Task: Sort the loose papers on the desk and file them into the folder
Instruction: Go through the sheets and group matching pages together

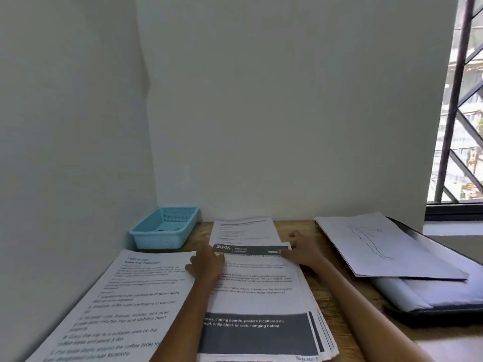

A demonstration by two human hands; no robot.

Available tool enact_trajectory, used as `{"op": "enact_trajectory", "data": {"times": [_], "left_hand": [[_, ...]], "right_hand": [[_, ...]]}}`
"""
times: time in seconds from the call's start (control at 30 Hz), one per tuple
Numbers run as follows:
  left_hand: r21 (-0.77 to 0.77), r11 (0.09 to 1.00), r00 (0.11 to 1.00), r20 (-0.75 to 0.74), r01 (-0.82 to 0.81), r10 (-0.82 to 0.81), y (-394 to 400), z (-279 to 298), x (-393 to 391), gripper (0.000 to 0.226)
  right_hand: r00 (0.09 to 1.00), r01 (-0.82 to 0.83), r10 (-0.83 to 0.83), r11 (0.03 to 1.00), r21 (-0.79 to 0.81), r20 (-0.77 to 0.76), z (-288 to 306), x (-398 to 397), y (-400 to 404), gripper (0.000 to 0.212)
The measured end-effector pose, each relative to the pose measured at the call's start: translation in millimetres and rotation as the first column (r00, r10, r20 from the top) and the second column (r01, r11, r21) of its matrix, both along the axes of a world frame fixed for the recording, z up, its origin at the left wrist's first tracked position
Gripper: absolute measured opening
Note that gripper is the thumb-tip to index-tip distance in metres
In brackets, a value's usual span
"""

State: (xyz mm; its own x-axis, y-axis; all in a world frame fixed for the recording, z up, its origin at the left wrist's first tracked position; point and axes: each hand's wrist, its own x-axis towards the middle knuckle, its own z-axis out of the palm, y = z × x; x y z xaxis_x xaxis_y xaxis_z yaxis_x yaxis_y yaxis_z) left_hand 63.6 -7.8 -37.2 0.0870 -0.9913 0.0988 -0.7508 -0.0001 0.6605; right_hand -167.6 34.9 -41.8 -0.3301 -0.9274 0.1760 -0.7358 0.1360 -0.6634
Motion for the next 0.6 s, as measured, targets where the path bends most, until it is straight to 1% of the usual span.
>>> {"op": "enact_trajectory", "data": {"times": [0.03,0.07,0.1,0.17,0.2,0.27,0.33,0.37,0.4,0.43,0.47,0.5,0.53,0.6], "left_hand": [[0.01,1.0,1.0,0.022,-0.004,0.004,-2,-2,0,0.041],[0.023,1.0,1.0,0.02,-0.008,0.007,-4,-3,-1,0.041],[0.033,0.999,1.0,0.006,-0.013,0.013,-4,-3,-2,0.042],[0.031,0.999,1.0,-0.028,-0.013,0.014,-5,0,-2,0.045],[0.031,1.0,0.998,-0.057,-0.006,0.008,-6,0,0,0.047],[0.021,0.999,0.989,-0.145,0.027,-0.024,-9,-2,3,0.049],[-0.021,0.996,0.949,-0.305,0.082,-0.085,-11,-2,6,0.045],[-0.047,0.993,0.891,-0.437,0.109,-0.118,-12,-1,7,0.04],[-0.055,0.988,0.796,-0.586,0.146,-0.151,-10,1,8,0.033],[-0.056,0.978,0.681,-0.709,0.2,-0.18,-7,4,9,0.028],[-0.057,0.961,0.577,-0.79,0.27,-0.209,-4,7,10,0.024],[-0.062,0.939,0.516,-0.822,0.338,-0.24,1,10,9,0.022],[-0.058,0.918,0.495,-0.828,0.393,-0.265,3,12,7,0.021],[-0.04,0.9,0.495,-0.824,0.435,-0.276,5,14,0,0.02]], "right_hand": [[1.0,-0.026,0.026,1.0,-0.001,0.015,-1,-3,-1,0.069],[0.997,-0.051,0.051,0.999,-0.014,0.063,-2,-7,-1,0.066],[0.985,-0.076,0.08,0.997,-0.028,0.151,-2,-10,-1,0.064],[0.932,-0.106,0.121,0.992,-0.062,0.341,-1,-15,0,0.063],[0.907,-0.106,0.132,0.99,-0.089,0.4,-2,-16,0,0.062],[0.848,-0.091,0.155,0.985,-0.149,0.508,0,-14,4,0.053],[0.799,-0.061,0.164,0.979,-0.193,0.578,4,-10,10,0.043],[0.786,-0.041,0.166,0.975,-0.218,0.595,6,-9,12,0.037],[0.769,-0.013,0.17,0.968,-0.251,0.616,8,-8,14,0.033],[0.746,0.022,0.178,0.957,-0.29,0.642,10,-8,16,0.03],[0.712,0.057,0.191,0.944,-0.326,0.676,11,-9,17,0.027],[0.668,0.087,0.208,0.932,-0.352,0.715,12,-10,19,0.027],[0.618,0.109,0.229,0.922,-0.37,0.752,13,-11,20,0.029],[0.54,0.135,0.273,0.905,-0.403,0.796,15,-13,24,0.028]]}}
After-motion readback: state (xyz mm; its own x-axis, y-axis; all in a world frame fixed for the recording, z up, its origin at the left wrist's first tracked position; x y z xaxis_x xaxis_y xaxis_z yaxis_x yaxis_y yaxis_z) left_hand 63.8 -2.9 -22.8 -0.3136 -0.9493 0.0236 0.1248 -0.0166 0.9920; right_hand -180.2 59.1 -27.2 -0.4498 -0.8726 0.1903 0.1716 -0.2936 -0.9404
